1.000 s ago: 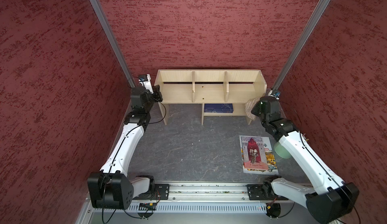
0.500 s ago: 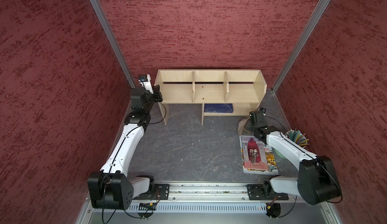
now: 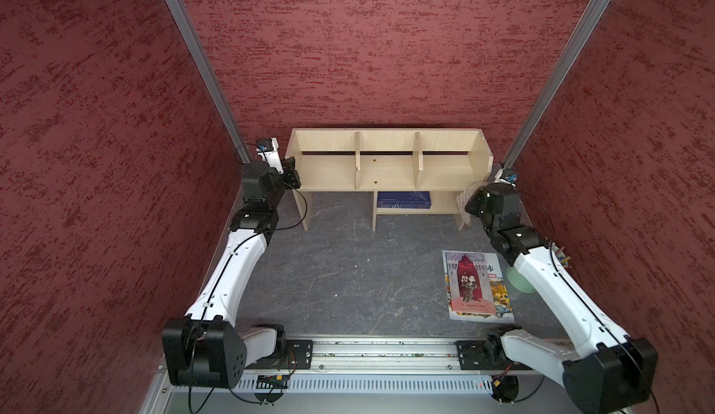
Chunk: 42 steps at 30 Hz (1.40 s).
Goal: Wipe the bookshelf clean with a cloth
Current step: Wipe the dust from the shelf.
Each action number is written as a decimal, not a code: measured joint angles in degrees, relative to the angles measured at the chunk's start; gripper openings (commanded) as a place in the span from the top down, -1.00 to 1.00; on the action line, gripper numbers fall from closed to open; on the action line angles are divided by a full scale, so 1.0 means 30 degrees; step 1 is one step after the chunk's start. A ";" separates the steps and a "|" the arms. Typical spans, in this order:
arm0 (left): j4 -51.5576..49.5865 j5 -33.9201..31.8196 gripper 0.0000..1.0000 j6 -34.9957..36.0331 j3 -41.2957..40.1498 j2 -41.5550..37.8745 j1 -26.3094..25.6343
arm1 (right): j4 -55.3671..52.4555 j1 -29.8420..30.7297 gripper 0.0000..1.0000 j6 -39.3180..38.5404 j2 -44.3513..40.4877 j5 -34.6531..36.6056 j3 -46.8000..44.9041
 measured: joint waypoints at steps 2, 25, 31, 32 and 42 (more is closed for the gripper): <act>0.0007 -0.0015 1.00 0.0000 0.0000 0.0000 -0.0007 | 0.0226 -0.0015 1.00 0.0102 0.0736 -0.0007 -0.0772; 0.0313 -0.0452 1.00 -0.0007 -0.0175 -0.0022 -0.0226 | 0.3512 0.4044 1.00 0.1807 0.3949 -0.3883 -0.3963; 0.0379 -0.0452 1.00 -0.0007 -0.0219 -0.0029 -0.0233 | 0.3912 0.7664 1.00 0.2390 0.5340 -0.3563 -0.1508; 0.0408 -0.0459 1.00 -0.0015 -0.0240 -0.0029 -0.0233 | 0.4000 0.8167 1.00 0.2441 0.5785 -0.3417 -0.0962; 0.0488 -0.0452 1.00 -0.0015 -0.0284 -0.0036 -0.0233 | 0.4393 1.2094 1.00 0.2572 1.0499 -0.2958 0.3905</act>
